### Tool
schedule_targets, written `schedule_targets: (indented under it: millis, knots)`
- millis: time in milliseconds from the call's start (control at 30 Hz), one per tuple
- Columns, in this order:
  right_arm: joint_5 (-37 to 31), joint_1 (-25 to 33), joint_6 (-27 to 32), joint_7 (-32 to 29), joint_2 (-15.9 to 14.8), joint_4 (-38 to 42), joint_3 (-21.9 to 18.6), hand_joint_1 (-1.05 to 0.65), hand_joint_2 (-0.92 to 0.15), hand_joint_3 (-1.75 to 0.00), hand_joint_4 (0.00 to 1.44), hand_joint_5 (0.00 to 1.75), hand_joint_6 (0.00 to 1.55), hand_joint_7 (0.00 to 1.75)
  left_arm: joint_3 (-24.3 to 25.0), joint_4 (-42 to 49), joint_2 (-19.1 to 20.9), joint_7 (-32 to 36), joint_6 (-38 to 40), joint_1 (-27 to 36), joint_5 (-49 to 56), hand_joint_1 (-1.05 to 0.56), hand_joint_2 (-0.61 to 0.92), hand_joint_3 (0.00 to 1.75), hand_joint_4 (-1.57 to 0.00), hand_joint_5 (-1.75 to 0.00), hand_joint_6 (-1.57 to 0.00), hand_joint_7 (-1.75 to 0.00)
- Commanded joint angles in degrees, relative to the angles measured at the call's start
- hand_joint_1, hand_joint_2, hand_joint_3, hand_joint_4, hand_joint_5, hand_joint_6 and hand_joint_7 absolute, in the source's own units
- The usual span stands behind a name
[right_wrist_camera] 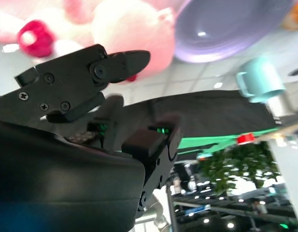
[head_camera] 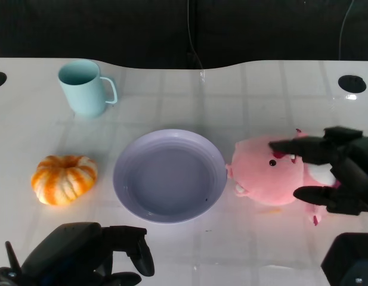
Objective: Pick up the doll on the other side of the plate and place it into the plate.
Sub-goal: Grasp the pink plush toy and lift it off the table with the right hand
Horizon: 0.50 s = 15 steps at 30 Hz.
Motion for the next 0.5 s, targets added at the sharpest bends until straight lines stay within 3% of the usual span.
schedule_targets:
  millis: [33, 300, 500]
  knots:
    - [-2.68, -0.91, 4.88, 1.04, -0.69, -2.02, -1.3, -0.61, -0.86, -0.02, 0.14, 0.68, 0.31, 0.0, -0.14, 0.32, 0.76, 0.05, -0.14, -0.36, 0.81, -0.28, 0.92, 0.34, -0.63, -1.6, -0.7, -1.08]
    - [-7.01, -2.54, 17.62, 11.16, -1.84, -4.76, -0.1, -0.67, -0.85, 0.0, 0.07, 0.56, 0.16, 0.0, 0.08, 0.21, 0.9, 0.11, -0.71, -0.05, 0.82, -0.28, 0.92, 0.34, -0.62, -1.59, -0.7, -1.08]
    - [-7.37, -4.56, 19.75, 14.55, -3.26, -2.27, 1.2, -0.68, -0.84, 0.0, 0.12, 0.46, 0.17, 0.01, -0.01, -0.47, 0.74, -0.46, 0.52, -0.12, 1.43, -0.3, 0.92, 0.35, -0.62, -1.59, -0.69, -1.08]
